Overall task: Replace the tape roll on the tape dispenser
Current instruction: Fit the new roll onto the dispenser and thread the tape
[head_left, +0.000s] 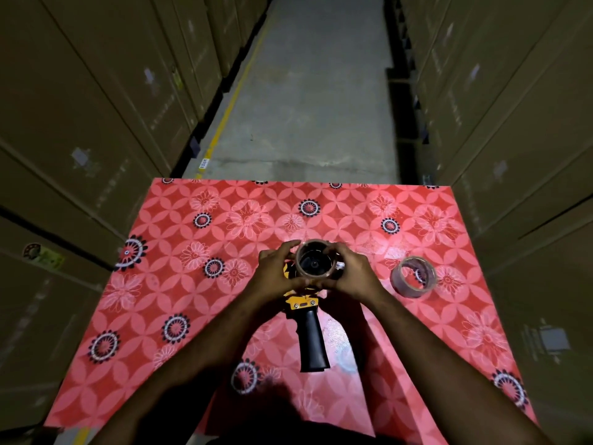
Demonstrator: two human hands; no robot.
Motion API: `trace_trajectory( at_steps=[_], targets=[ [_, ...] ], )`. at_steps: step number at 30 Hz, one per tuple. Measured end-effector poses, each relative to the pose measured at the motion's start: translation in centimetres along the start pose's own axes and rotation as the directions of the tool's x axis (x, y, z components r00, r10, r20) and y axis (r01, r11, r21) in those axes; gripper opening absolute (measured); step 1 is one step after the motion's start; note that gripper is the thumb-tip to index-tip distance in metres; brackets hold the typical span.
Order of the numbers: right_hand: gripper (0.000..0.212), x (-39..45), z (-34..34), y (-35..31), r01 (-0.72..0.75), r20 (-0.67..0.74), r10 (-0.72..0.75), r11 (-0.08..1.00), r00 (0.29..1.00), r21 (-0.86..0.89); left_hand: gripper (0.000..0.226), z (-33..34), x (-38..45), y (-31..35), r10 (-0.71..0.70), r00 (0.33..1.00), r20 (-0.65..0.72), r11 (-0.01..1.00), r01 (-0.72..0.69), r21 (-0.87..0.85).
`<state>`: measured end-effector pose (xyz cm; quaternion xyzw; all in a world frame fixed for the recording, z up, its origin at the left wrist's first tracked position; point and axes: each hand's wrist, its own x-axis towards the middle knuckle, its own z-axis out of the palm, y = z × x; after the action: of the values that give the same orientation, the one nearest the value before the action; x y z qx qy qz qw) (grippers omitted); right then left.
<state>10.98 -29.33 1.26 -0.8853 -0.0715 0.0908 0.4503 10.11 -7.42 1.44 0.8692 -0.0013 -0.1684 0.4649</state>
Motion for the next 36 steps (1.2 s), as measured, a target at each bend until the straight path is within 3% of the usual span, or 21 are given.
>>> trace_trajectory(
  at_steps=[5,10,14,18,24,30,33,36],
  targets=[
    [0.111,0.2,0.3,-0.5,-0.07,0.0,0.07,0.997,0.998,0.016,0.087,-0.1,0.4,0.8,0.002,1.0,-0.003,0.997,-0.002,-0.074],
    [0.092,0.7,0.2,-0.3,-0.078,0.018,0.079,0.996,0.997,-0.052,0.089,0.2,0.5,0.8,0.005,1.0,0.029,0.994,-0.001,-0.11],
    [0.088,1.1,0.6,-0.6,-0.05,0.044,0.055,0.993,0.998,-0.105,0.099,0.4,0.6,0.9,0.028,0.999,0.018,0.997,-0.029,0.069],
    [0.091,0.9,0.9,0.0,-0.054,0.052,0.06,0.993,0.997,-0.107,0.103,1.0,0.7,0.3,0.024,1.0,0.006,0.991,-0.025,0.128],
    [0.083,0.5,1.5,0.3,-0.094,0.04,0.096,0.995,0.995,-0.044,0.075,1.4,1.5,-0.4,0.044,0.999,0.018,0.977,-0.046,0.208],
    [0.086,0.4,1.5,0.5,-0.087,0.05,0.089,0.996,0.995,-0.036,0.071,1.7,1.8,-1.4,0.061,0.998,0.008,0.974,-0.061,0.22],
    [0.086,0.3,1.5,0.6,-0.094,0.055,0.095,0.995,0.994,-0.023,0.079,1.5,1.8,-1.5,0.008,0.999,0.047,0.997,-0.011,0.071],
    [0.09,-0.1,1.4,0.4,-0.1,0.059,0.1,0.995,0.993,-0.016,0.078,0.4,1.0,-1.4,-0.074,0.994,0.074,0.948,0.094,-0.305]
  ],
)
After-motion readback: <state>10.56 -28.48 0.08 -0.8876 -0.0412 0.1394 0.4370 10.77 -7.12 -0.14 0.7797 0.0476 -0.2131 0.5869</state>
